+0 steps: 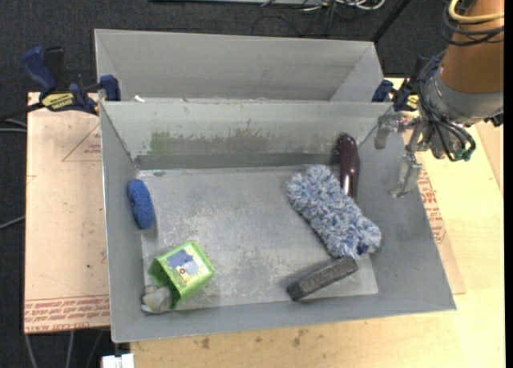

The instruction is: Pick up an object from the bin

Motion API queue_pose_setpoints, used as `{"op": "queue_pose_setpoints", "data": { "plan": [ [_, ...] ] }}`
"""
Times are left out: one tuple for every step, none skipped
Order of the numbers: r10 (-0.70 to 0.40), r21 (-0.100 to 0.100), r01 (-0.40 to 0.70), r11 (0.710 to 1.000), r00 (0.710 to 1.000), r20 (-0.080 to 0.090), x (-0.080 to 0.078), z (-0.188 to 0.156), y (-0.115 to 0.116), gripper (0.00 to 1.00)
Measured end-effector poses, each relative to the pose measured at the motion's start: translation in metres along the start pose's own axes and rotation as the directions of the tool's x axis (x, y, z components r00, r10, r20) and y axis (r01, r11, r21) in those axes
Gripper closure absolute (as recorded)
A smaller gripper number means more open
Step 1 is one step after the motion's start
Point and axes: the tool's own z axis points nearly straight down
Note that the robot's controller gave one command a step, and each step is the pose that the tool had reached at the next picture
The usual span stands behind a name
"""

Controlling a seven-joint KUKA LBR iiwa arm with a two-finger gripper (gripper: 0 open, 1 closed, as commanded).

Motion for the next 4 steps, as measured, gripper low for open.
{"op": "queue_pose_setpoints", "data": {
  "plan": [
    [-0.003, 0.002, 0.003, 1.000, 1.000, 0.008, -0.001, -0.005, 0.001, 0.00],
    [-0.029, 0.004, 0.029, 1.000, 0.999, 0.016, -0.023, 0.045, 0.029, 0.00],
    [0.036, -0.001, -0.036, 0.999, 0.999, 0.008, -0.002, 0.093, 0.023, 0.00],
    [-0.046, 0.002, 0.046, 0.999, 0.999, 0.007, 0.002, 0.121, 0.035, 0.00]
  ]
}}
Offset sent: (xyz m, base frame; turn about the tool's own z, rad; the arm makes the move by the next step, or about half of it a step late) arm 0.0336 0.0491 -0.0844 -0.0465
